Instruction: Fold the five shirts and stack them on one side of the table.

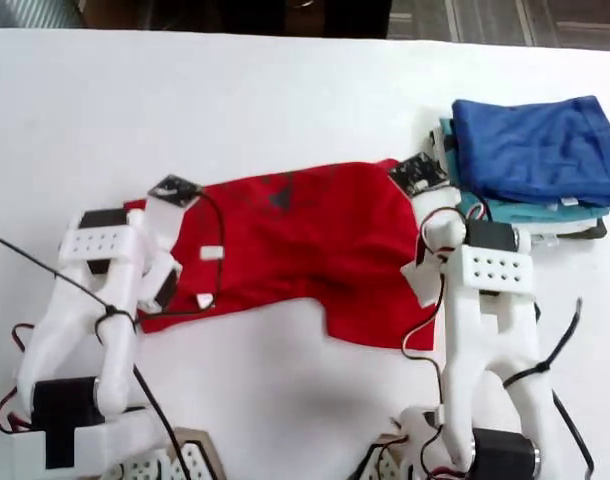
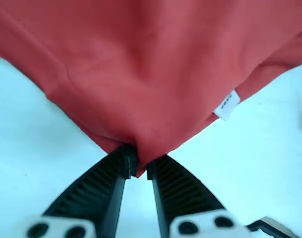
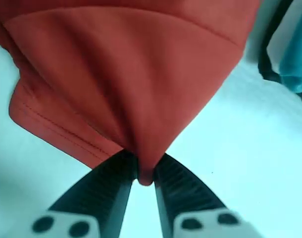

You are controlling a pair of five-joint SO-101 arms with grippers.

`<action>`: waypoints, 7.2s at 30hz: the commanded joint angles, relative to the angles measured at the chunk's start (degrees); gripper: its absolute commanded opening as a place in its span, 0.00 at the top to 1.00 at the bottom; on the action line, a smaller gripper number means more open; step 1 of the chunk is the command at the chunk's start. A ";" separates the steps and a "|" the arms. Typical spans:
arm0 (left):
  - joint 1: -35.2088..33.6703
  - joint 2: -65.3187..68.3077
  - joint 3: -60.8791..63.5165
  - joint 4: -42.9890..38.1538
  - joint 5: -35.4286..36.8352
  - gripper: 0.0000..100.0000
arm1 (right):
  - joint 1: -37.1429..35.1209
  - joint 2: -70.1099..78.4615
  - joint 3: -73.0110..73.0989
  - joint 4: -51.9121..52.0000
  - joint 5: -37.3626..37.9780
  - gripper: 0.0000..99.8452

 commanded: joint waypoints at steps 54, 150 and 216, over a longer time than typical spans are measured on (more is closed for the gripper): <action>-3.16 -2.64 7.08 -5.27 -0.62 0.85 | 0.22 -2.51 5.71 1.71 0.35 0.86; -2.73 9.32 -16.31 -4.84 9.41 0.97 | -21.23 1.01 -0.70 -14.46 -12.22 0.98; -7.82 9.23 -0.04 -21.63 6.86 0.97 | -22.02 -10.59 25.76 -32.04 -9.32 0.91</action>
